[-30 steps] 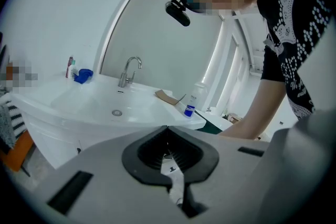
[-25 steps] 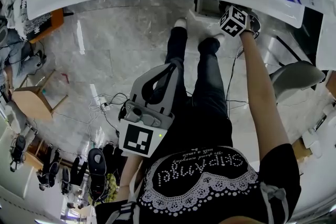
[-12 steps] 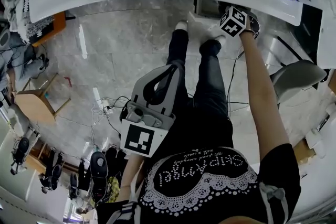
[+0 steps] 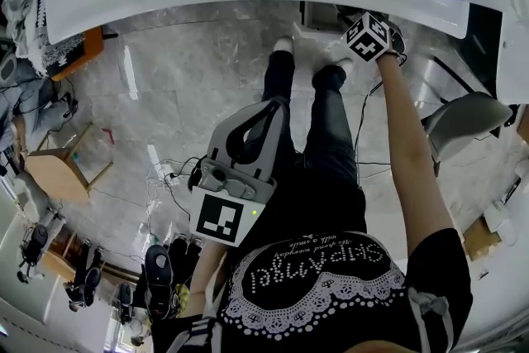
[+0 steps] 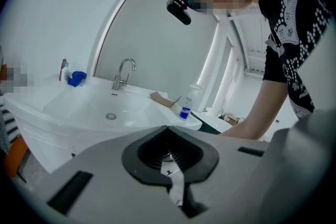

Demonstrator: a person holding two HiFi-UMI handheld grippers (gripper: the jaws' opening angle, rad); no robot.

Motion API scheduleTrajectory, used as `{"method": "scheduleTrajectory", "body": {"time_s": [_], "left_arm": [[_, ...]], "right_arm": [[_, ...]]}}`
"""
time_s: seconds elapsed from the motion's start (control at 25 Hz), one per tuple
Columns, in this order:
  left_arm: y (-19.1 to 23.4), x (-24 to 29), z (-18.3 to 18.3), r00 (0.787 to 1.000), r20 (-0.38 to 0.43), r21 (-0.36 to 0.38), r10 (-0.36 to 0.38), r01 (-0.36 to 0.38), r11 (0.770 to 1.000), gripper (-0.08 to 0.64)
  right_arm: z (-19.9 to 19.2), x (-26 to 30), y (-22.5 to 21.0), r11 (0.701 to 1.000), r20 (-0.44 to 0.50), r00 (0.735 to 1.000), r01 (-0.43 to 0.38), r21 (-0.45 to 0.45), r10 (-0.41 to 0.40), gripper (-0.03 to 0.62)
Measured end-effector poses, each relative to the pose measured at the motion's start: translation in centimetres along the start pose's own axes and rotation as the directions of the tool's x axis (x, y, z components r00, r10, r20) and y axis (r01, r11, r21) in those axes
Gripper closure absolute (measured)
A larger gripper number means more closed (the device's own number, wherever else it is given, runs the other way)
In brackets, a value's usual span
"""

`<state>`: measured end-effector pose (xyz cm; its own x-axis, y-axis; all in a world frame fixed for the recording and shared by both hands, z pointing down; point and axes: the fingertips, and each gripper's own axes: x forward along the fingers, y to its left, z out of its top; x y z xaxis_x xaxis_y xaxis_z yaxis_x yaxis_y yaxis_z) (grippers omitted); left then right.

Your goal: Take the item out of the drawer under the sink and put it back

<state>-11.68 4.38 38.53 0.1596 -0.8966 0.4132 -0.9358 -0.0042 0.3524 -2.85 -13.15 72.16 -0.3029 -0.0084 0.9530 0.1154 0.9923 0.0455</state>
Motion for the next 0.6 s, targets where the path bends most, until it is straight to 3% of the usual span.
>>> {"method": "scheduleTrajectory", "body": {"time_s": [0.36,0.6], "left_arm": [[-1.4,1.0,1.2,0.998,0.013,0.043,-0.064,0.063,0.997,0.554],[-3.3,1.7,2.5,0.992,0.034,0.095,-0.124,0.12,0.988,0.554]], "right_arm": [[2.0,-3.4,-0.2,0.991,0.131,0.989,0.049,0.126,-0.066,0.502],[2.2,-7.2,-0.8,0.961,0.234,0.958,0.103,0.257,-0.166,0.568]]}}
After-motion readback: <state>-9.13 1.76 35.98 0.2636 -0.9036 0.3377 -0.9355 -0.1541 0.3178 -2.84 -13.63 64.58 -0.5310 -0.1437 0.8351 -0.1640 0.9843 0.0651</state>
